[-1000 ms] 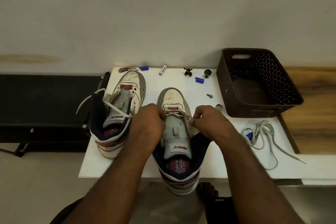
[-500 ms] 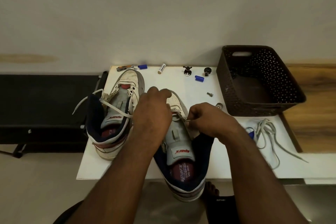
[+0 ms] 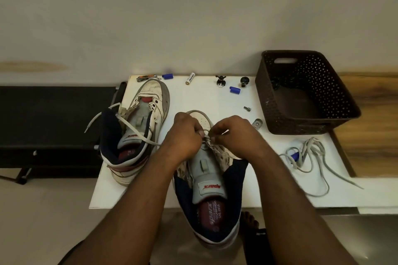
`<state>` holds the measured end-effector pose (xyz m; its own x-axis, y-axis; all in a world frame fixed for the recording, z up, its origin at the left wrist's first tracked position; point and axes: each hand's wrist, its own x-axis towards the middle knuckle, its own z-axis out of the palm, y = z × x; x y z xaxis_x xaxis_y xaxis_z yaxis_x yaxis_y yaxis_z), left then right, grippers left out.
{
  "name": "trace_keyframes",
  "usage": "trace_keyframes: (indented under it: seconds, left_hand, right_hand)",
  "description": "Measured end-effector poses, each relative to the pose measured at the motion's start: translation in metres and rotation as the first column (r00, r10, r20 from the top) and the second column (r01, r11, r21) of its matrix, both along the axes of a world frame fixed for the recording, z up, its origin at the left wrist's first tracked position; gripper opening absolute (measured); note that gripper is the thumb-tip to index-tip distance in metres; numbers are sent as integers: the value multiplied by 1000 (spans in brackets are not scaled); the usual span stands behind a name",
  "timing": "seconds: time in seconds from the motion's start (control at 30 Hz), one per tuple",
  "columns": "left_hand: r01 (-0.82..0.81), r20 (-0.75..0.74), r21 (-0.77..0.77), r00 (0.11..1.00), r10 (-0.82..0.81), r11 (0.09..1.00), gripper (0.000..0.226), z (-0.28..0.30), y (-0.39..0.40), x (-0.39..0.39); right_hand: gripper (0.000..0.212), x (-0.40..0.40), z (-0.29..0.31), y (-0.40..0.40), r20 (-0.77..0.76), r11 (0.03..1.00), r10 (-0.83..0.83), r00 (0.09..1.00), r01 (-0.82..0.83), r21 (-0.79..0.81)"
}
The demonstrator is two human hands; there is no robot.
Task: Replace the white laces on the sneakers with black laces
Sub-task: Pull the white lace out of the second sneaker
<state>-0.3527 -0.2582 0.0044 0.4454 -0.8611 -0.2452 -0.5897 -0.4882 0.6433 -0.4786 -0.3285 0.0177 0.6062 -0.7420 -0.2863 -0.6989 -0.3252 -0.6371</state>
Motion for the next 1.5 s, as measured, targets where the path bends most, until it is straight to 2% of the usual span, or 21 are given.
trace_keyframes:
  seconds: [0.07,0.17,0.27,0.33,0.37,0.4,0.5,0.57,0.7,0.77,0.83,0.93,1.0,1.03,1.17,1.3,1.37,1.4,1.5]
  left_hand:
    - [-101,-158,-43,983,93,994,15,-1,-2,0]
    - [-255,-450,-17,865,220,967,23,0,-4,-2]
    - [-283,-558,8,795,239,959,20,1,-5,1]
    - [-248,-496,0,841,216,969,14,3,-4,2]
    - [-194,-430,-5,886,173,981,7,4,-3,2]
    - [-112,-363,4,926,106,994,12,6,-1,2]
    - [130,-181,100,977,-111,986,60,4,3,5]
    - [155,-83,135,986,-145,979,68,3,4,8]
    - [150,122,215,976,-179,965,65,1,4,6]
    - [167,132,209,971,-197,964,61,2,4,3]
    - [167,127,207,972,-196,964,61,3,4,2]
    - [152,135,193,974,-179,969,60,2,4,2]
    - [132,127,173,980,-155,976,58,-2,3,2]
    - [123,128,157,981,-144,980,57,-4,3,1]
    - [116,196,171,969,-149,978,57,-3,2,-2]
    - [62,194,186,976,-99,981,63,2,4,-3]
    - [69,226,192,968,-113,979,60,3,4,-4]
    - [79,247,198,961,-127,977,58,2,4,-6]
    - [79,251,167,960,-120,983,52,1,4,-6]
  right_hand:
    - [13,3,-3,1,-24,1000,-14,1000,13,-29]
    - [13,5,-5,2,-36,996,-40,999,38,-77]
    - [11,8,-5,6,-25,991,-40,999,36,-128]
    - [13,10,-4,8,-52,984,-19,998,10,-177]
    - [15,11,-3,8,-65,981,-13,998,0,-193]
    - [17,10,-2,8,-70,980,-12,997,-2,-199]
    - [17,10,-1,8,-64,979,-43,997,30,-200]
    - [17,11,0,9,-44,972,-82,996,70,-223]
    - [16,8,9,9,3,921,-124,992,116,-373]
    - [15,5,11,8,39,909,-130,991,134,-396]
    - [12,3,7,5,54,943,-157,986,166,-287]
    - [18,0,-3,0,-89,987,-143,986,135,-88]
    - [9,1,-9,0,-98,989,-146,984,141,-54]
    - [5,3,-10,1,-91,987,-152,984,146,-72]
    - [12,6,-2,7,-74,968,-147,986,128,-218]
    - [13,0,25,3,203,848,-224,953,294,-441]
    - [11,-2,25,3,298,855,-238,925,345,-387]
    - [14,-2,20,3,257,893,-259,931,332,-304]
    - [27,2,-5,5,-67,975,-216,974,211,-65]
